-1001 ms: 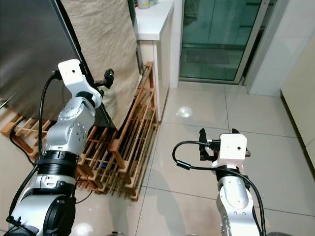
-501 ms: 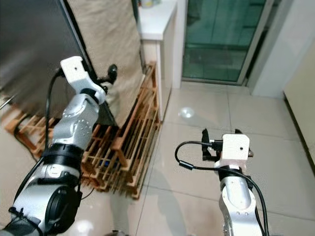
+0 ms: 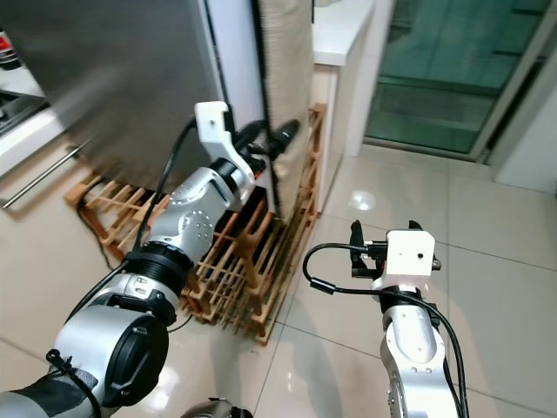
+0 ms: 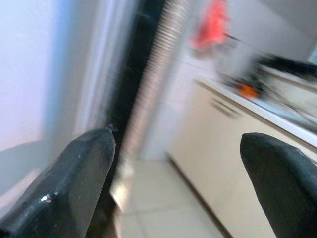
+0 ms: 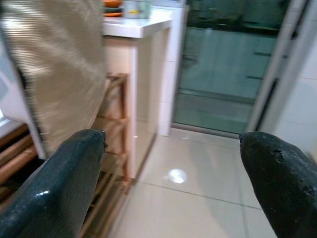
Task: Restocking fridge
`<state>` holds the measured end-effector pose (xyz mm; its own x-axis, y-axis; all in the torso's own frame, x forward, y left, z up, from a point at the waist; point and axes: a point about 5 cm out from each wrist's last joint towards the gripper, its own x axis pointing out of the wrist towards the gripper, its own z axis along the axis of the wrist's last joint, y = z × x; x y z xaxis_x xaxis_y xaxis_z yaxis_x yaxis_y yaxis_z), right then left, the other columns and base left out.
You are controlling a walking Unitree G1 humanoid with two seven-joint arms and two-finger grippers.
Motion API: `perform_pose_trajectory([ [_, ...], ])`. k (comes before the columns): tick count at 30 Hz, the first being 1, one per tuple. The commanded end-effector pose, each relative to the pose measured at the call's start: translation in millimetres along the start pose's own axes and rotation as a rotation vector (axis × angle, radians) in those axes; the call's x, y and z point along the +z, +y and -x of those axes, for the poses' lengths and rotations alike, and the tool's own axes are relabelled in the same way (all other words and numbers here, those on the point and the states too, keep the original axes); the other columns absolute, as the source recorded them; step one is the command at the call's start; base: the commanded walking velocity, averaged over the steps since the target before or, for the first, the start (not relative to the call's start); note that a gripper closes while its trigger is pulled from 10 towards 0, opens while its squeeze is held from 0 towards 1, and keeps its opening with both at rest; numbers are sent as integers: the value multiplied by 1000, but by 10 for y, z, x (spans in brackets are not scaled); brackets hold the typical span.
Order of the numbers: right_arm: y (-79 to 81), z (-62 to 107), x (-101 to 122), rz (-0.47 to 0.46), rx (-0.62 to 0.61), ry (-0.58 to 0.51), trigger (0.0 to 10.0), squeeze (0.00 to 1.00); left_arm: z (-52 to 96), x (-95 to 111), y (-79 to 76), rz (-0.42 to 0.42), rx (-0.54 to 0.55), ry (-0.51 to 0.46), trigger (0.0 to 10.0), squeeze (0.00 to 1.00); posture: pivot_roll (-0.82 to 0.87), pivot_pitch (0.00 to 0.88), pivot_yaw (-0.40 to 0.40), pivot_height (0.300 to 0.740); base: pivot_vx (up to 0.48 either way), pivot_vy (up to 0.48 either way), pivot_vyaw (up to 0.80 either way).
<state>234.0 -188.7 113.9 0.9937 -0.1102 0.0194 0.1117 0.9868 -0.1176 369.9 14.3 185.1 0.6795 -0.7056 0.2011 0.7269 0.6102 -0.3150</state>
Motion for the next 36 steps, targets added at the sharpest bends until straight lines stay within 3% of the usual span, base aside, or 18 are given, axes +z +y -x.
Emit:
perform_pose_trajectory([
  [1, 5, -6, -16, 0, -12, 2, 10000, 0, -449, -207, -1098, 162, -319, -20, 10000, 0, -239, 0, 128, 740, 0, 0, 0],
  [2, -4, -1, -11, -15, -28, 2, 10000, 0, -461, -240, -1275, 130, -406, -5, 10000, 0, -244, 0, 134, 740, 0, 0, 0],
  [5, -29, 5, -9, -24, -46, 3, 10000, 0, -438, -218, -1236, 93, -420, -3, 10000, 0, -244, 0, 137, 740, 0, 0, 0],
  [8, -68, -4, -29, -32, -67, 12, 10000, 0, -366, -94, -850, 68, -262, -28, 10000, 0, -234, 0, 135, 740, 0, 0, 0],
  [11, -79, -23, -35, -41, -71, 14, 10000, 0, -293, -9, -637, 66, -188, -55, 10000, 0, -216, 0, 127, 740, 0, 0, 0],
  [15, -84, -151, -23, -61, -57, 9, 10000, 0, 192, 232, 78, -15, 89, -138, 10000, 0, -173, 0, 106, 740, 0, 0, 0],
  [17, -67, -201, -16, -64, -42, 5, 10000, 0, 392, 268, 267, -54, 176, -149, 10000, 0, -149, 0, 95, 740, 0, 0, 0],
  [19, -62, -216, -12, -64, -38, 3, 10000, 0, 456, 280, 318, -66, 201, -151, 10000, 0, -149, 0, 95, 740, 0, 0, 0],
  [20, -35, -290, 3, -64, -16, -2, 10000, 0, 806, 306, 577, -115, 336, -153, 10000, 0, -103, 0, 74, 740, 0, 0, 0],
  [21, -24, -316, 8, -65, -8, -4, 10000, 0, 935, 319, 656, -141, 378, -152, 10000, 0, -103, 0, 74, 740, 0, 0, 0],
  [22, -24, -316, 8, -65, -8, -4, 10000, 0, 935, 319, 656, -141, 378, -152, 10000, 0, -103, 0, 74, 740, 0, 0, 0],
  [23, -7, -378, 19, -63, 10, -9, 10000, 0, 1244, 401, 846, -181, 490, -165, 10000, 0, -72, 0, 63, 740, 0, 0, 0],
  [25, -4, -396, 22, -63, 15, -11, 10000, 0, 1327, 431, 888, -184, 526, -170, 10000, 0, -72, 0, 63, 740, 0, 0, 0],
  [28, 30, -469, 38, -64, 41, -18, 10000, 0, 1647, 485, 971, -235, 635, -172, 10000, 0, -43, 0, 59, 740, 0, 0, 142],
  [30, 83, -509, 41, -65, 57, -18, 10000, 0, 1966, 419, 994, -214, 789, -175, 10000, 0, -28, 0, 58, 740, 0, 0, 766],
  [31, 83, -509, 41, -65, 57, -18, 10000, 0, 1966, 419, 994, -214, 789, -175, 10000, 0, -28, 0, 58, 740, 0, 0, 750],
  [33, 108, -520, 4, -74, 65, -9, 10000, 0, 2214, 291, 1013, -189, 943, -156, 10000, 0, -5, 0, 46, 740, 0, 0, 728],
  [36, 124, -524, -31, -88, 67, 2, 10000, 0, 2340, 190, 1011, -163, 1021, -129, 10000, 0, 2, 0, 40, 740, 0, 0, 721],
])
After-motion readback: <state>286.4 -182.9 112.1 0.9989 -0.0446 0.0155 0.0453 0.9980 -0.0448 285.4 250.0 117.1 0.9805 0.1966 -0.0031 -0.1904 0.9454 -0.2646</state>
